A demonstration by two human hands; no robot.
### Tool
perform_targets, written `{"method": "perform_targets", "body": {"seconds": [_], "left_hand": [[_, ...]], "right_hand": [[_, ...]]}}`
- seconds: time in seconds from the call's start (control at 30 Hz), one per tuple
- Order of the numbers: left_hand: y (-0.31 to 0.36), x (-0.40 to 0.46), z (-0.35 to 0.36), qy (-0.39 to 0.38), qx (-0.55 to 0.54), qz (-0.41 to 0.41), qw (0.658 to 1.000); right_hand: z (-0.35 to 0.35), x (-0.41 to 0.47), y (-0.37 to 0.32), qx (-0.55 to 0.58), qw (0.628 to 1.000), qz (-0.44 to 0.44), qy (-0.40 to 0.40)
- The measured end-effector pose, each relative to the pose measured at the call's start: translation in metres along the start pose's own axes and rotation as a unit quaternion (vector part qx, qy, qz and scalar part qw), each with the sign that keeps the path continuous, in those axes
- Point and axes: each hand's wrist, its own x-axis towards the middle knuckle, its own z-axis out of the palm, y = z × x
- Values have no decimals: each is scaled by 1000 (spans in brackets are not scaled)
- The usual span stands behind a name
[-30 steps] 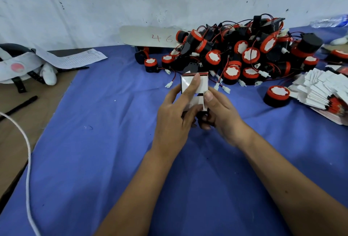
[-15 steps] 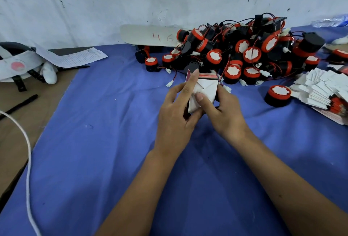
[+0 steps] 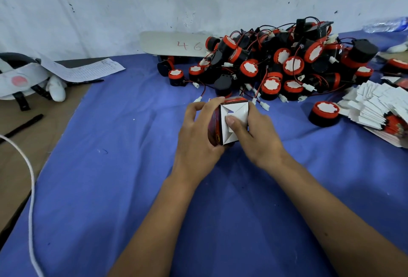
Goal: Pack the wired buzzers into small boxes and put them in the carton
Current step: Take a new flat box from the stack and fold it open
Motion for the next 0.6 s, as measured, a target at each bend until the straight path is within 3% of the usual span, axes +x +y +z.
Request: {"method": "perform_targets", "body": {"seconds": [0.3,0.6], "left_hand": [[-11,-1,4,17,56,16,998],[-8,0,5,25,35,12,999]], "right_hand": [[-2,-2,1,45,995,28,-85],[0,-4,-3,-1,1000,-1,-31]]}}
